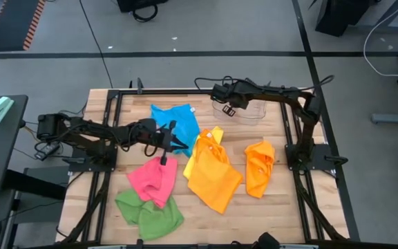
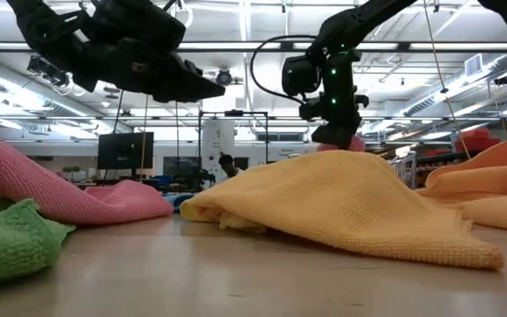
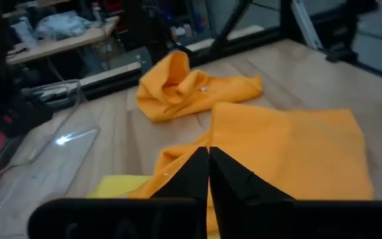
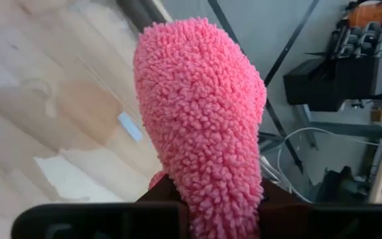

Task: Fold microfiber towels
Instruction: Put the folded top pink microfiber cloth into the transparent bin

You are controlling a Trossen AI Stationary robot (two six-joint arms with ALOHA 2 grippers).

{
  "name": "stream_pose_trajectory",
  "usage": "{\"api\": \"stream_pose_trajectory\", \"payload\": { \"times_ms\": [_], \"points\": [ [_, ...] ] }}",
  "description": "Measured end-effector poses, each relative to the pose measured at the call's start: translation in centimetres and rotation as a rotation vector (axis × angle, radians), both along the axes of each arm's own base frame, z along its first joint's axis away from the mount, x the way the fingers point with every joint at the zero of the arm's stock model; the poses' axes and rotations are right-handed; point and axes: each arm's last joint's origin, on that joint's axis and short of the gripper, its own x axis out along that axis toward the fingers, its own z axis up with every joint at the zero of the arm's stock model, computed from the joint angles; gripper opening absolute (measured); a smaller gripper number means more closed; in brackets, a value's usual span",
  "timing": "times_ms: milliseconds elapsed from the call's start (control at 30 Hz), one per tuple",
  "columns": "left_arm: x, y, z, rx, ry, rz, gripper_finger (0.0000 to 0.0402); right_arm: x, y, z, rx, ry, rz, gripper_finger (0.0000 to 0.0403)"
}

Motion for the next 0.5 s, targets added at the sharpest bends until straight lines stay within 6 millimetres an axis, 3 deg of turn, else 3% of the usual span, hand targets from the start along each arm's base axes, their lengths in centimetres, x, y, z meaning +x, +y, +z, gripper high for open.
{"api": "stream_pose_trajectory", "payload": {
  "times_ms": [500],
  "points": [
    [-0.2, -1.5, -0.7, -0.079, 0.061, -0.041, 0.002, -0.8, -1.3, -0.5, 0.064, -0.088, -0.118, 0.0049]
  ]
}}
